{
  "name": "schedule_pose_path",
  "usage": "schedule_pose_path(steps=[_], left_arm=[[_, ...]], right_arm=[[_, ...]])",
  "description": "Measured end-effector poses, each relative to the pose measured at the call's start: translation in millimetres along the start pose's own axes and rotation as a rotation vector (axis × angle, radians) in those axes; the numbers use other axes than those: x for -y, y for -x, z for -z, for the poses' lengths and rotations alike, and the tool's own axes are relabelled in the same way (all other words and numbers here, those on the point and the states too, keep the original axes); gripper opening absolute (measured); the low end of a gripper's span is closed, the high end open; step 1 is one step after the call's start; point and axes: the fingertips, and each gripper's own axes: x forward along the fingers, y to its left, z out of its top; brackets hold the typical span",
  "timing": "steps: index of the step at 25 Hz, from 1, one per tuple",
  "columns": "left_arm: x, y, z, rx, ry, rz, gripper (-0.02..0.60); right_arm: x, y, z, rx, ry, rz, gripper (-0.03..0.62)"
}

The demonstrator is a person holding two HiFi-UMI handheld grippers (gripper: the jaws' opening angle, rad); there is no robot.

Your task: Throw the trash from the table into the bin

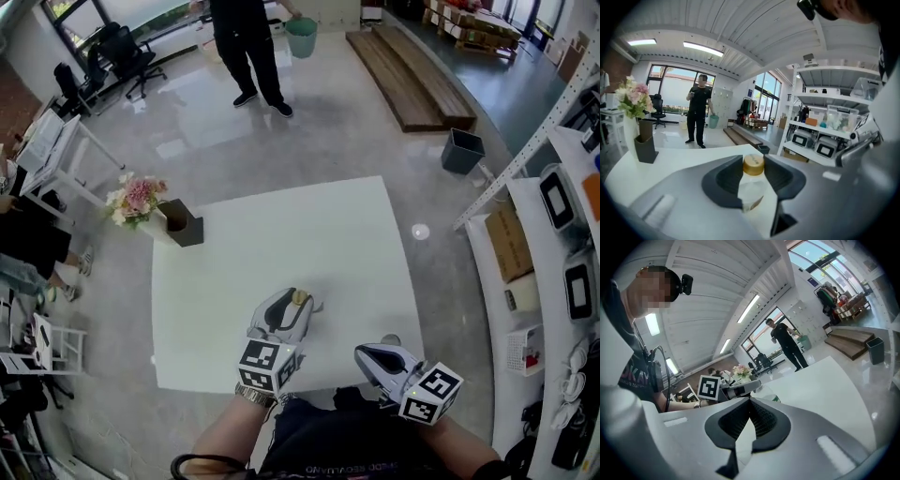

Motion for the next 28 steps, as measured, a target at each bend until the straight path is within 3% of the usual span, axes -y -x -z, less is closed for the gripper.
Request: schedule_pose_path(steps=[6,13,21,28], left_arm=[[-16,64,12,0.028,0.054,-0.121,0.138],[-43,163,36,0.082,0.140,-0.330,0.138],[-68,294,84,0.123,0.261,-0.545,0.138],[-92,409,118,0.156,0.330,-0.684,0.138]], right_arm=[[-34,-32,8,-0.079,0.040,-0.151,-0.002],[-89,-76,35,-0.210,0.093,-0.351,-0.002],[-180,-130,86,-0.347,0.158,-0.537,-0.002],[-275,-173,126,-0.412,0.187,-0.651,-0.002]])
